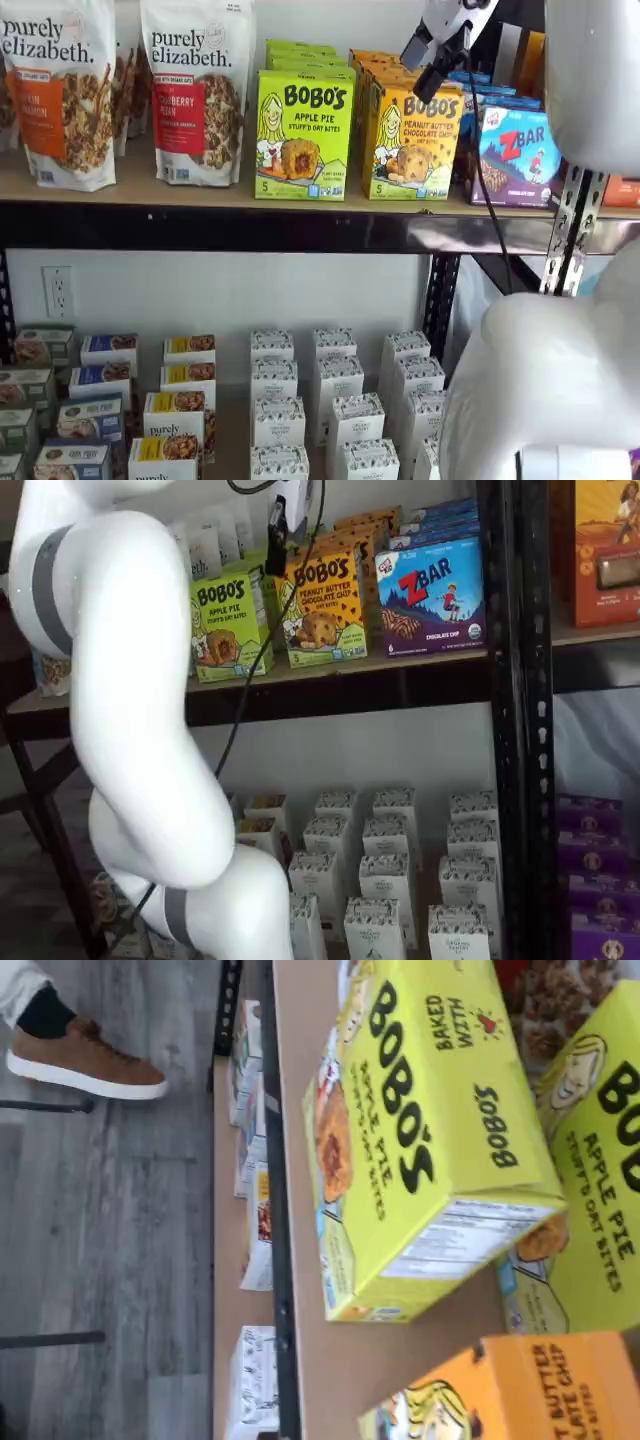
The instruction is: Pick up the orange box on the top shelf, the fifth box from the left
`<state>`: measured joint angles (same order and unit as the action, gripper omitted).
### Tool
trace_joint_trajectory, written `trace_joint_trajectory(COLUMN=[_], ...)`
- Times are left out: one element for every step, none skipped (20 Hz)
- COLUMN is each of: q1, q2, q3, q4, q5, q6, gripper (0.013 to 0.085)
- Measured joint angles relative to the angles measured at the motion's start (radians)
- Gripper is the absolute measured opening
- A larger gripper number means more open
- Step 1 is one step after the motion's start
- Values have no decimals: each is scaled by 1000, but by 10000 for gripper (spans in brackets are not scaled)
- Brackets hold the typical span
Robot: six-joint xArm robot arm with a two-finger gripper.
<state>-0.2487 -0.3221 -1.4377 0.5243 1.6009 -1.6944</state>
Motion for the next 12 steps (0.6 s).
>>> trace_joint_trajectory(q1=[-1, -1, -3, -4, -5, -6, -7, -8, -9, -10, -11, -12], q2=[4, 9, 14, 19, 25, 31, 37, 45, 52, 58, 64, 69], q3=[-2, -4, -7, -9, -14, -18, -23, -30, -36, -40, -44, -48], q4=[-1, -2, -3, -4, -5, -6, -8, -10, -13, -17, -20, -23], q5=[-6, -12, -19, -25, -29, -32, -34, -34, -37, -41, -43, -45], q6=[-2, -5, -7, -10, -12, -14, -17, -19, -21, -24, -27, -29], gripper=[850, 850, 850, 850, 850, 850, 850, 850, 850, 850, 850, 850])
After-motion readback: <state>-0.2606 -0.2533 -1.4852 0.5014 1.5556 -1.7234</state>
